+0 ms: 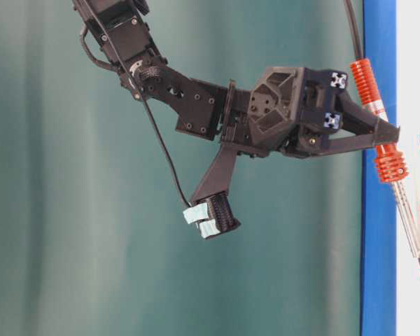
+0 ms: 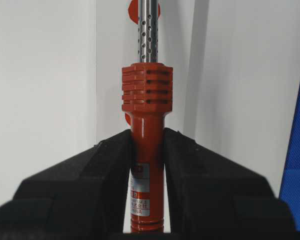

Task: Touch the tip of the soldering iron to the mark.
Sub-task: 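Hold the iron tip against the left red dot, then raise the iron and shift it right above the middle dot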

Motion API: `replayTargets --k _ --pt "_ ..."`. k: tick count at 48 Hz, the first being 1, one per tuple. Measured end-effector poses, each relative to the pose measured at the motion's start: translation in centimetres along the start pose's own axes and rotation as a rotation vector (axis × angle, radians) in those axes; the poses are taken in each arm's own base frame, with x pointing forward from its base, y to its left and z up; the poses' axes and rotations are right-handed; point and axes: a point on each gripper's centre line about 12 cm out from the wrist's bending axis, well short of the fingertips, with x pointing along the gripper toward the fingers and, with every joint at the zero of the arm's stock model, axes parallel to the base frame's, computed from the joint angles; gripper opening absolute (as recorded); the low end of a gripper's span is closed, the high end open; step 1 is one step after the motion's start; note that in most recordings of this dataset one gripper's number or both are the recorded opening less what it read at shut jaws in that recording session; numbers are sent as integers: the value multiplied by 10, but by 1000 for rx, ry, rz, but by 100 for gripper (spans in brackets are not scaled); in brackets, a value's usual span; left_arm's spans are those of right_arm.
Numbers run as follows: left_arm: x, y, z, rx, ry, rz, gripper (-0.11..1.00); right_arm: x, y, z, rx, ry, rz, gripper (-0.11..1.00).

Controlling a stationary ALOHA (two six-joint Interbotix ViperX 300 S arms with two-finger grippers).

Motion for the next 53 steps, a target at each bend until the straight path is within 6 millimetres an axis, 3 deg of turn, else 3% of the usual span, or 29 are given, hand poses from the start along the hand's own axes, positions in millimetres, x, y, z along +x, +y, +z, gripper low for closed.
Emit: replayTargets --k 36,41,53 --pt "0 0 0 0 0 0 2 -1 0 2 1 -6 -1 6" --pt "0 0 1 0 -3 0 2 -7 -1 5 2 -21 -3 6" --pt "0 0 1 -2 -3 0 2 -49 -5 11 2 -93 -16 6"
